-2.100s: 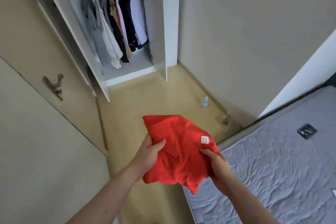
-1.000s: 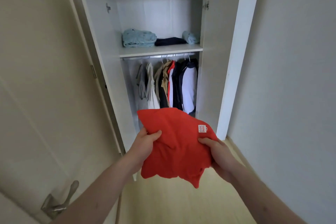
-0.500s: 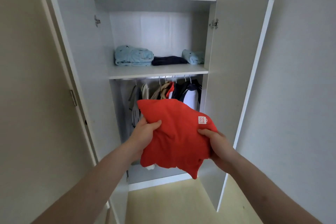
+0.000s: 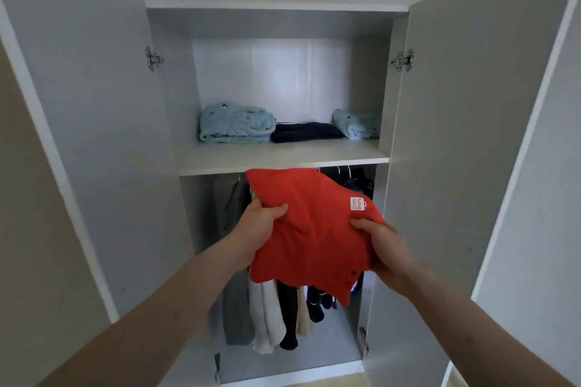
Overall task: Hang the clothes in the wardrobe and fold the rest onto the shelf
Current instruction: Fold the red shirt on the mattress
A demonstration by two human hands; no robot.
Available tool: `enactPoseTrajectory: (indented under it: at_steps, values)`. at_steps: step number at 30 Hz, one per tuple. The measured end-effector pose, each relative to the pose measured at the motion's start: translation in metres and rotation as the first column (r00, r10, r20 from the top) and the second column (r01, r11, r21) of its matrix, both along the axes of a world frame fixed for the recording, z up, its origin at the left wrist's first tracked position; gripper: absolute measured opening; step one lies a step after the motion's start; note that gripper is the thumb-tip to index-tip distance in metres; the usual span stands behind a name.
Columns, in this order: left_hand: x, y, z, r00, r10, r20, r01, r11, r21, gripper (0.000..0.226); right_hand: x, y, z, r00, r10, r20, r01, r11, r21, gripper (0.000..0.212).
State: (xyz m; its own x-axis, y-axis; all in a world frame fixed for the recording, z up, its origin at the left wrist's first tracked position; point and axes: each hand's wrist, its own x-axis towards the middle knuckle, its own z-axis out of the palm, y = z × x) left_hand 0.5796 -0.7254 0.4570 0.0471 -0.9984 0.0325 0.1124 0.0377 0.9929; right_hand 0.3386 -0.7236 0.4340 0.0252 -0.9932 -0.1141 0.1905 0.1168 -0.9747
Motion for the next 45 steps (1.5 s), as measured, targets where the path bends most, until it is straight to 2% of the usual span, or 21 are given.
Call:
enactPoseTrajectory:
  at_steps: [7,13,19,26,30,33,36,37,39,40,41,42,43,44,45]
  values:
    - [-0.005,-0.112,0.033,0.996,0.083,0.013,-0.083,0.996,0.023,0.045,0.0,-0.134,0.026,0.997,0.067,0.036,-0.067,0.998,-0.008,0.027]
    - [0.016,-0.19,0.051,0.981,0.193,0.005,-0.193,0.981,0.004,0.039,0.024,-0.221,0.057,0.987,0.147,0.06,-0.149,0.988,0.031,0.035]
    - [0.057,-0.259,0.058,0.971,0.235,-0.052,-0.236,0.972,-0.008,0.037,0.064,-0.289,0.072,0.974,0.2,0.104,-0.204,0.979,0.025,0.033]
    - [0.124,-0.336,0.067,0.967,0.254,-0.002,-0.252,0.96,0.123,0.036,0.121,-0.38,0.074,0.969,0.223,0.105,-0.227,0.973,0.029,0.031]
    - [0.167,-0.379,0.067,0.965,0.259,0.042,-0.263,0.954,0.147,0.034,0.163,-0.432,0.074,0.967,0.221,0.126,-0.229,0.972,0.056,0.031]
    - [0.198,-0.41,0.06,0.955,0.29,0.064,-0.297,0.939,0.172,0.031,0.2,-0.469,0.065,0.968,0.235,0.09,-0.243,0.966,0.083,0.033]
    - [0.222,-0.437,0.045,0.938,0.311,0.153,-0.336,0.925,0.178,0.029,0.234,-0.503,0.052,0.981,0.17,-0.092,-0.167,0.985,0.037,0.048]
    - [0.228,-0.444,0.04,0.918,0.335,0.212,-0.37,0.916,0.155,0.032,0.241,-0.51,0.05,0.973,0.123,-0.195,-0.128,0.992,-0.012,0.053]
    - [0.242,-0.458,0.033,0.835,0.372,0.405,-0.445,0.89,0.1,0.054,0.254,-0.521,0.047,0.92,0.025,-0.392,-0.091,0.984,-0.151,0.072]
    - [0.246,-0.463,0.032,0.735,0.378,0.563,-0.492,0.869,0.059,0.068,0.26,-0.523,0.046,0.895,-0.035,-0.444,-0.073,0.972,-0.225,0.081]
    - [0.248,-0.464,0.031,0.585,0.382,0.715,-0.537,0.844,-0.012,0.08,0.262,-0.52,0.044,0.878,-0.113,-0.464,-0.049,0.945,-0.322,0.085]
    - [0.246,-0.463,0.03,0.443,0.418,0.793,-0.558,0.821,-0.12,0.088,0.264,-0.516,0.038,0.867,-0.205,-0.454,-0.029,0.889,-0.456,0.081]
    - [0.239,-0.46,0.029,0.371,0.48,0.795,-0.531,0.812,-0.242,0.09,0.265,-0.51,0.032,0.857,-0.279,-0.433,-0.038,0.804,-0.594,0.072]
    - [0.232,-0.456,0.029,0.379,0.53,0.759,-0.454,0.821,-0.346,0.086,0.266,-0.507,0.024,0.841,-0.319,-0.438,-0.083,0.722,-0.686,0.061]
    - [0.226,-0.453,0.027,0.424,0.533,0.732,-0.343,0.843,-0.415,0.078,0.267,-0.505,0.016,0.826,-0.317,-0.466,-0.148,0.677,-0.721,0.05]
